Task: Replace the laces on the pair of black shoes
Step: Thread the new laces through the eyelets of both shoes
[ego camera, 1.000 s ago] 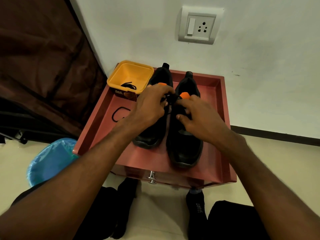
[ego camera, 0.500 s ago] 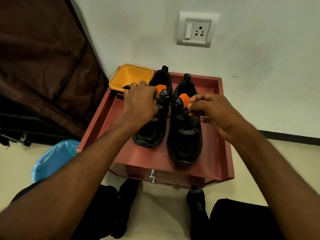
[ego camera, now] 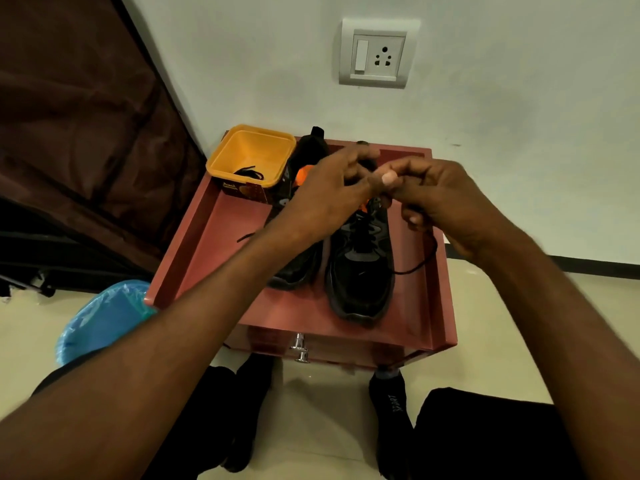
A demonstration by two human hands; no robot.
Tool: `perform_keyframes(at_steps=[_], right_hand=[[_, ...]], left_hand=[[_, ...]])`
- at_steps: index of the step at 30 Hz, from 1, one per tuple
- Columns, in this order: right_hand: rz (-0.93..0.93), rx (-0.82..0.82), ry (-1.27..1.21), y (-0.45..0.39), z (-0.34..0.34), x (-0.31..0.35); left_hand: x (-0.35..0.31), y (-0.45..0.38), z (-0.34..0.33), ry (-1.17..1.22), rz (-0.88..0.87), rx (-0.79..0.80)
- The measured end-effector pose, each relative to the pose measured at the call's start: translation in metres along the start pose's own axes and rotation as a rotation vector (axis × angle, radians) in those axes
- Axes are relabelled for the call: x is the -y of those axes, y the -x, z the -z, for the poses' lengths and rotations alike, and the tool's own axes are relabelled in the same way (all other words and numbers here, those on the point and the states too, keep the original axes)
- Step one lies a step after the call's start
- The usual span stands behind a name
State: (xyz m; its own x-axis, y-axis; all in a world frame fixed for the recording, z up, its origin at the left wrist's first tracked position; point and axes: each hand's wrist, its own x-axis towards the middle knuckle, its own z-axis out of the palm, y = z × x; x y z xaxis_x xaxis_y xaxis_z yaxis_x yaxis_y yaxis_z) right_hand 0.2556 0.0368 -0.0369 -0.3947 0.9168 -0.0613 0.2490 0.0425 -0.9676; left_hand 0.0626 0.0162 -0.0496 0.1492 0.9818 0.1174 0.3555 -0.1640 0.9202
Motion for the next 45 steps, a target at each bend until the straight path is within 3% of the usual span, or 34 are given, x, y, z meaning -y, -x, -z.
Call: perform_keyframes(at_steps=[3,5,7,9,10,13,16,18,22,27,31,34,36,38,40,42,45], right_hand=[[0.011,-0.150,-0.023,-0.007,0.002,-0.004],[-0.005,-0.347,-0.049,-0.010,0.013,-0.010],[-0.037,-0.494,-0.088,-0.013,0.022,-0.017],[-0.030,-0.513,-0.052,-0.014,0.022,-0.021],[-0.013,-0.472,-0.006,-0.014,0.019,-0.021],[0.044,-0.235,0.119,-0.010,0.006,-0.015],[0.073,-0.117,0.107,-0.009,-0.005,-0.011],[0.088,-0.166,0.088,-0.011,-0.007,-0.012],[0.073,-0.348,0.091,-0.013,0.002,-0.020],[0.037,-0.094,-0.022,-0.009,-0.010,-0.013],[0.068,-0.219,-0.010,-0.016,-0.015,-0.013],[0.071,-0.318,0.031,-0.018,-0.012,-0.020],[0.060,-0.435,0.075,-0.021,-0.008,-0.027],[0.045,-0.510,0.152,-0.024,-0.005,-0.035],[0.043,-0.458,0.245,-0.024,-0.007,-0.036],[0.062,-0.330,0.272,-0.022,-0.014,-0.032],[0.075,-0.175,0.184,-0.020,-0.021,-0.021]], left_hand=[[0.007,-0.001,0.004,-0.111,0.044,-0.038],[0.019,0.000,0.013,-0.316,0.168,-0.111],[0.030,0.001,0.022,-0.671,0.237,-0.128],[0.032,0.004,0.024,-0.966,0.263,-0.099],[0.032,0.004,0.023,-0.973,0.237,-0.104],[0.023,0.002,0.017,-0.597,0.018,-0.134],[0.014,0.002,0.008,-0.182,0.030,-0.003],[0.015,0.000,0.007,-0.174,0.059,0.013],[0.032,-0.002,0.009,-0.471,0.012,-0.069],[0.030,-0.003,0.004,-0.029,-0.048,0.006],[0.020,-0.003,0.006,0.228,0.042,0.020],[0.024,-0.005,0.015,0.042,0.104,-0.002],[0.029,-0.004,0.024,-0.263,0.177,0.099],[0.035,-0.001,0.031,-0.421,0.250,0.239],[0.039,0.000,0.031,-0.419,0.213,0.246],[0.042,-0.001,0.027,-0.372,0.103,0.127],[0.038,-0.006,0.020,-0.125,0.039,0.026]])
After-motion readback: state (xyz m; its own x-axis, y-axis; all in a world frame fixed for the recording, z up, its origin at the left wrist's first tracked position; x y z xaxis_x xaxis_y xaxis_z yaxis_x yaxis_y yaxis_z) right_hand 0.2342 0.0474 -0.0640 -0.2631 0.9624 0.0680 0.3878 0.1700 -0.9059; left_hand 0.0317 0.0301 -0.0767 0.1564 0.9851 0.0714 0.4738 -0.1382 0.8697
